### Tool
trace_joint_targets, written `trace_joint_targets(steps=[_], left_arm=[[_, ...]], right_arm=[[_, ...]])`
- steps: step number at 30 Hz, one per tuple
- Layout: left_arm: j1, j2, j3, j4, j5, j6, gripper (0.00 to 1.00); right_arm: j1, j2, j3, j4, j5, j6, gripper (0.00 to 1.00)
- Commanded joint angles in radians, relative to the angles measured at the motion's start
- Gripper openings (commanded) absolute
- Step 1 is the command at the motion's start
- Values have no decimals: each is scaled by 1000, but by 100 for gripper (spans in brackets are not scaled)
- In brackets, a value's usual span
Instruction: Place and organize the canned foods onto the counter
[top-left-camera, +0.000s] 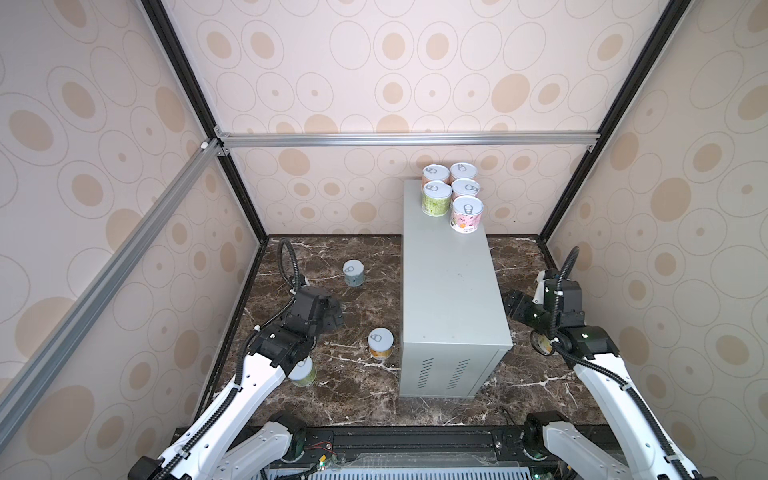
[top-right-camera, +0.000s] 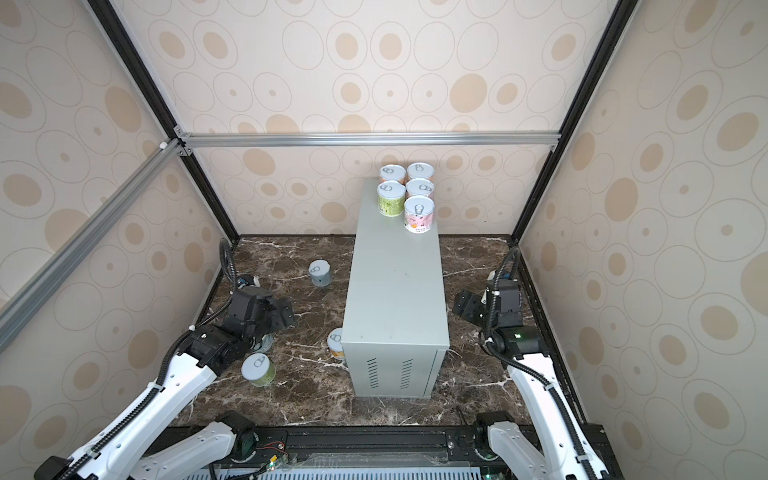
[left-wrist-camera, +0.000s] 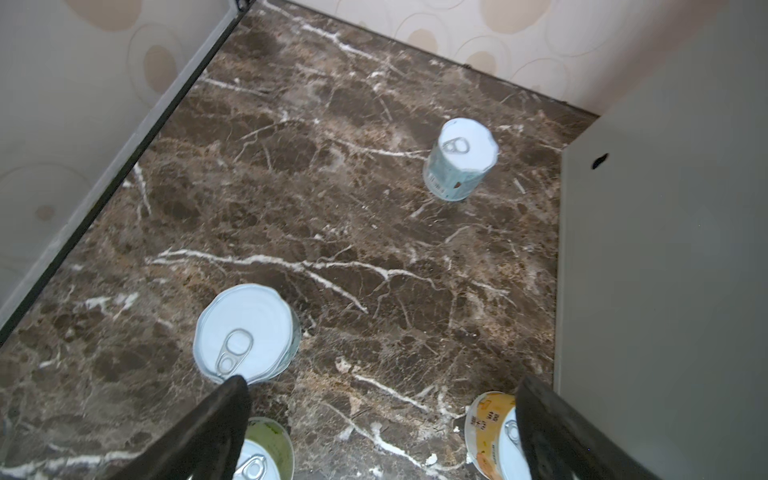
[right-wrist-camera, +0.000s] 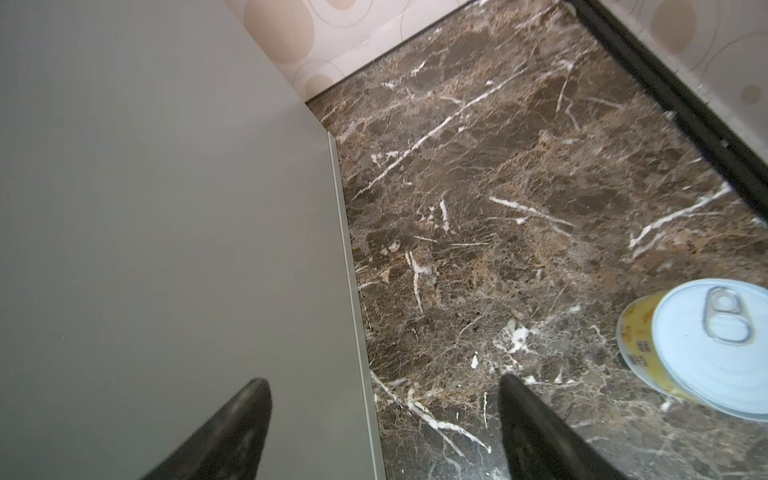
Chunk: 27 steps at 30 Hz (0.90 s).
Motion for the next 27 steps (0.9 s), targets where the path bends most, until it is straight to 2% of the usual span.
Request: trace_joint_targets(steps=[1, 8, 16, 27], left_arm=[[32, 13, -13, -78, -27, -117, 99], [89, 35, -51, -148, -45, -193, 99], [137, 29, -81, -179, -66, -239, 99], [200, 72, -130, -108, -52, -218, 99]], right_arm=[[-5, 17, -47, 92, -51, 34, 88], [-6, 38, -157, 208, -97, 85, 90], [-5, 39, -199, 256, -156, 125, 93], [-6, 37, -213, 282, -198, 136, 94]])
